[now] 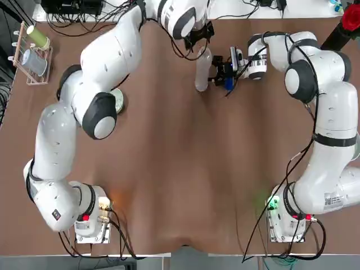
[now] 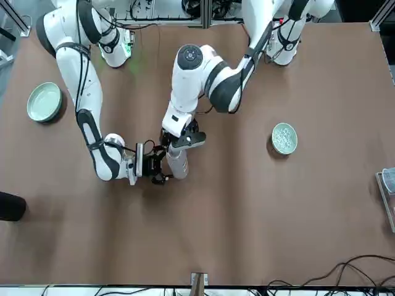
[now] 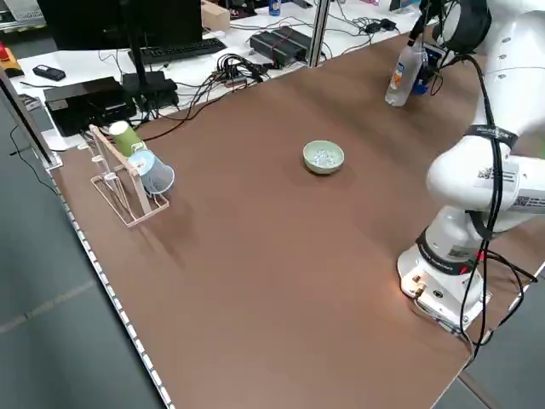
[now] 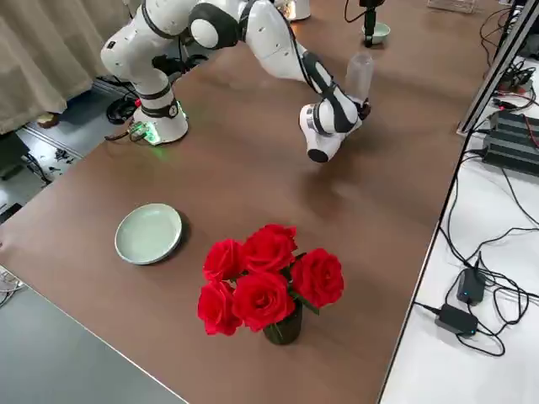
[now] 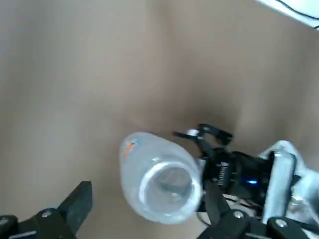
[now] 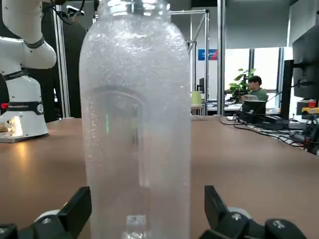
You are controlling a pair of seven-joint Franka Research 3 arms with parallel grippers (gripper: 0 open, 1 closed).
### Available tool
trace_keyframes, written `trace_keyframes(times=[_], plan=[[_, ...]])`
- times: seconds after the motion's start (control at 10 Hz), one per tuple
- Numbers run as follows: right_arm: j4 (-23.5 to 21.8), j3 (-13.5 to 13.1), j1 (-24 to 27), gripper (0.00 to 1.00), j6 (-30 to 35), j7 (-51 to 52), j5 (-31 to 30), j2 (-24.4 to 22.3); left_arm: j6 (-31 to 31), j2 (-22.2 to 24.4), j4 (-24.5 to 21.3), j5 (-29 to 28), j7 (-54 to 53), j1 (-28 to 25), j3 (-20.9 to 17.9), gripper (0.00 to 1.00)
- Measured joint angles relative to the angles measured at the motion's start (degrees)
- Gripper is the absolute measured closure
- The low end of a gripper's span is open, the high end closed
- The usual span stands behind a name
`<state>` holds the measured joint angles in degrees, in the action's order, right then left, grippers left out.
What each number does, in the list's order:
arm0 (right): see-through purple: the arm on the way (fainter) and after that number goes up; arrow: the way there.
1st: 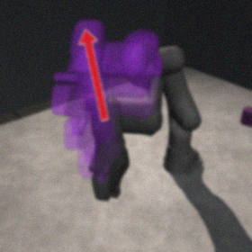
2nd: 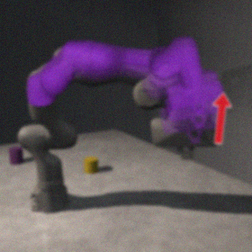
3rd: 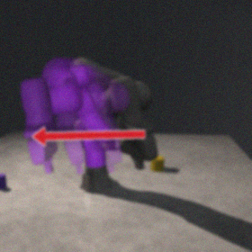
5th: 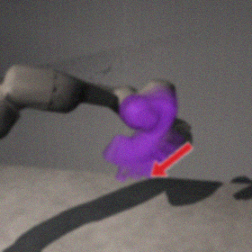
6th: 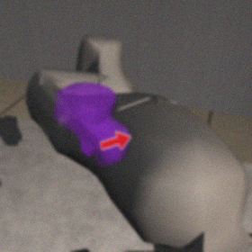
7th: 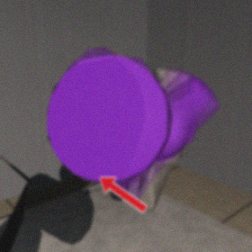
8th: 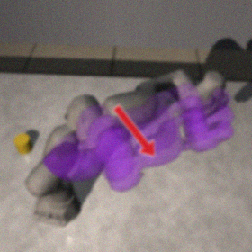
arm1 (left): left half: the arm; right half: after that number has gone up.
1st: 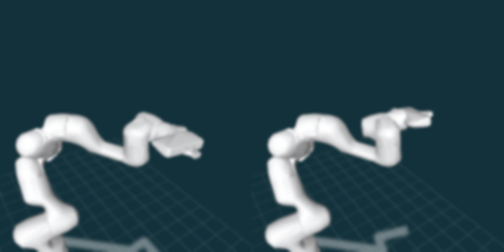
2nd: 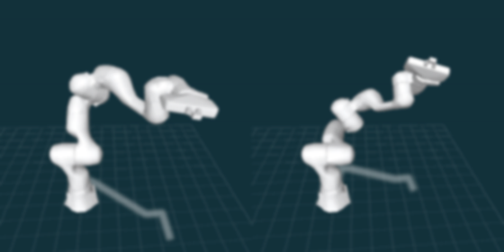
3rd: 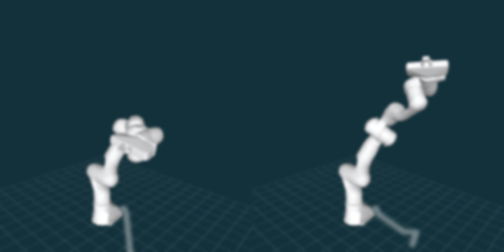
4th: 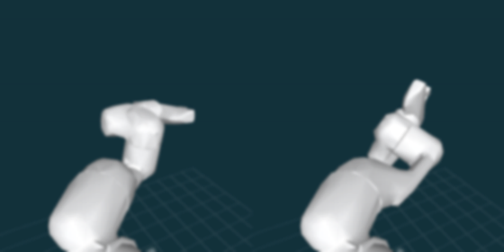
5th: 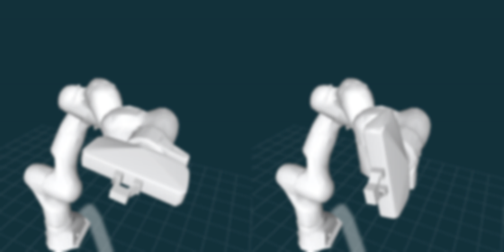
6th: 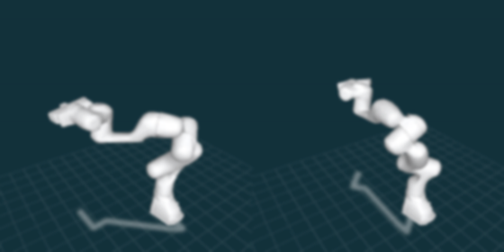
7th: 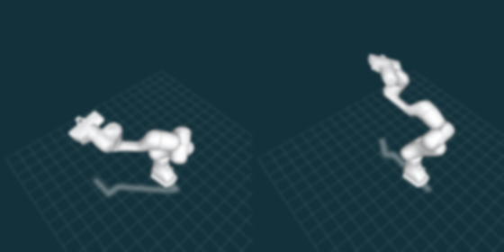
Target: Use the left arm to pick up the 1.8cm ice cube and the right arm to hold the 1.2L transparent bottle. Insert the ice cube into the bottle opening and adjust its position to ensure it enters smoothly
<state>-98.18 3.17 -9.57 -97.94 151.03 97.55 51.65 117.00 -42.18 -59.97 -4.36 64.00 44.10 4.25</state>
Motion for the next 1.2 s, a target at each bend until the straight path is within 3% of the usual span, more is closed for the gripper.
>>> trace_keyframes(times=[0.4,0.7,1.2], plan=[[0.0,-0.1,2.0,0.00,0.7,0.1,-2.8,0.0,-10.5,7.4,-4.1,0.0,-11.3,-5.9,0.1,0.00],[1.6,-0.3,7.3,0.00,1.8,-2.1,-10.5,-0.3,-16.4,14.0,-7.8,1.1,-19.4,-10.6,0.3,0.00],[8.5,-0.9,14.6,0.00,1.9,-24.5,-30.5,-5.0,-17.2,32.3,-26.6,5.4,-39.6,-23.8,0.4,0.00]])
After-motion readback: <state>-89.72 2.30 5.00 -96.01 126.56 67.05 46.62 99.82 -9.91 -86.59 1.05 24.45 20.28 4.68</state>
